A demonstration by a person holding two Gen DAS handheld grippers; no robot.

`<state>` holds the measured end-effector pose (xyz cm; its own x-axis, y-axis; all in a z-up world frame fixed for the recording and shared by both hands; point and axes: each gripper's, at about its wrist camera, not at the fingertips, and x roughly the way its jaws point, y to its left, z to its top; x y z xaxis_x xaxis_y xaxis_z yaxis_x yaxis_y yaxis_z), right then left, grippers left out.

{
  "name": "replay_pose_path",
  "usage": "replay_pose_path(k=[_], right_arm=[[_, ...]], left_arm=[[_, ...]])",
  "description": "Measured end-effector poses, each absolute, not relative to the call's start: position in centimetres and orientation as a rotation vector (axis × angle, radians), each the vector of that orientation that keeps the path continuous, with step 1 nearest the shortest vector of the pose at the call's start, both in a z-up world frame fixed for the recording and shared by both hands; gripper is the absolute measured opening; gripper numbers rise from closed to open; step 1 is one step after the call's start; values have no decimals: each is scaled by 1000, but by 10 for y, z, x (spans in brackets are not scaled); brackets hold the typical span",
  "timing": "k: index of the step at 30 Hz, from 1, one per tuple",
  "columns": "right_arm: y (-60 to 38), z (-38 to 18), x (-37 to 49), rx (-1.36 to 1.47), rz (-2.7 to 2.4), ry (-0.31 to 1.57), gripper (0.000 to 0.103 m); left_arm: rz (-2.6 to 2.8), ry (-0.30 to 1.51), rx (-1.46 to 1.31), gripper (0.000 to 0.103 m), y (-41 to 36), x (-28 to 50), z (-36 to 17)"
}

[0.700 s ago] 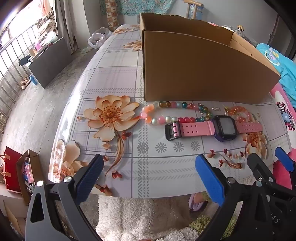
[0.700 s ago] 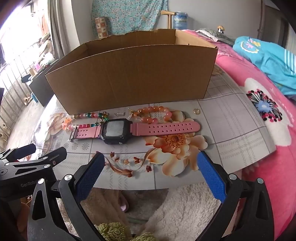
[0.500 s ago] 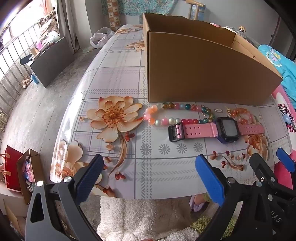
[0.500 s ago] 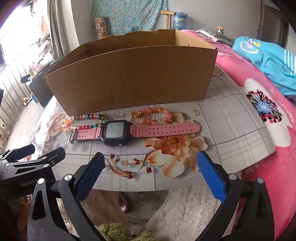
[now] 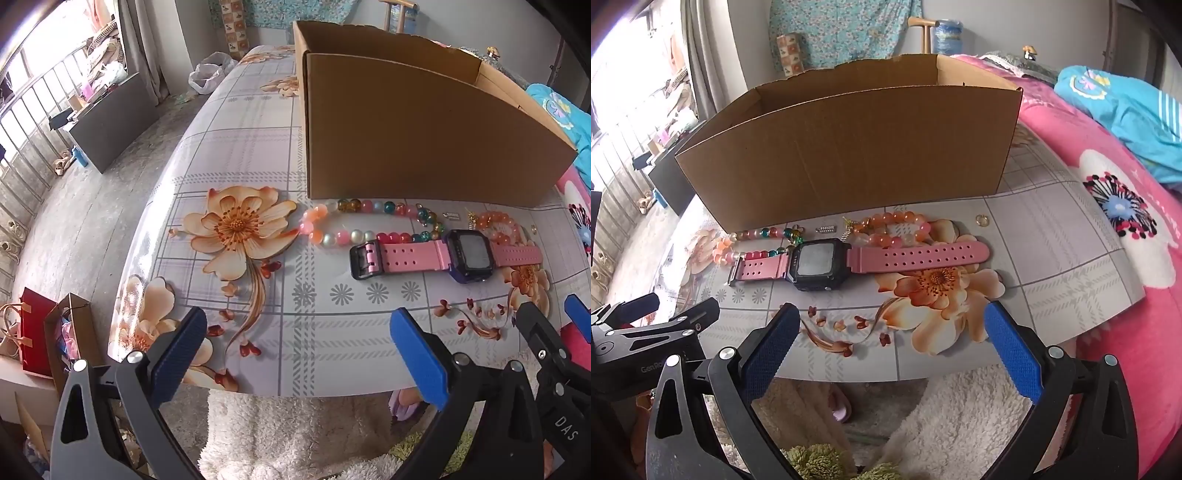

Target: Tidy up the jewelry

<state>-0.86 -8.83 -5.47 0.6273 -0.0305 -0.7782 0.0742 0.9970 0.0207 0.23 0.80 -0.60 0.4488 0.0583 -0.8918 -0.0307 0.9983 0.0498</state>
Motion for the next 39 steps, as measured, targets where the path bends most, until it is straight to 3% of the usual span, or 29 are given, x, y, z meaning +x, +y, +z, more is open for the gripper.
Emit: replay_pose_path(k=[39], right_arm=[[-87, -56, 0, 81, -23, 910, 96]], left_arm=[[149, 1132, 78, 97, 2, 4, -11]])
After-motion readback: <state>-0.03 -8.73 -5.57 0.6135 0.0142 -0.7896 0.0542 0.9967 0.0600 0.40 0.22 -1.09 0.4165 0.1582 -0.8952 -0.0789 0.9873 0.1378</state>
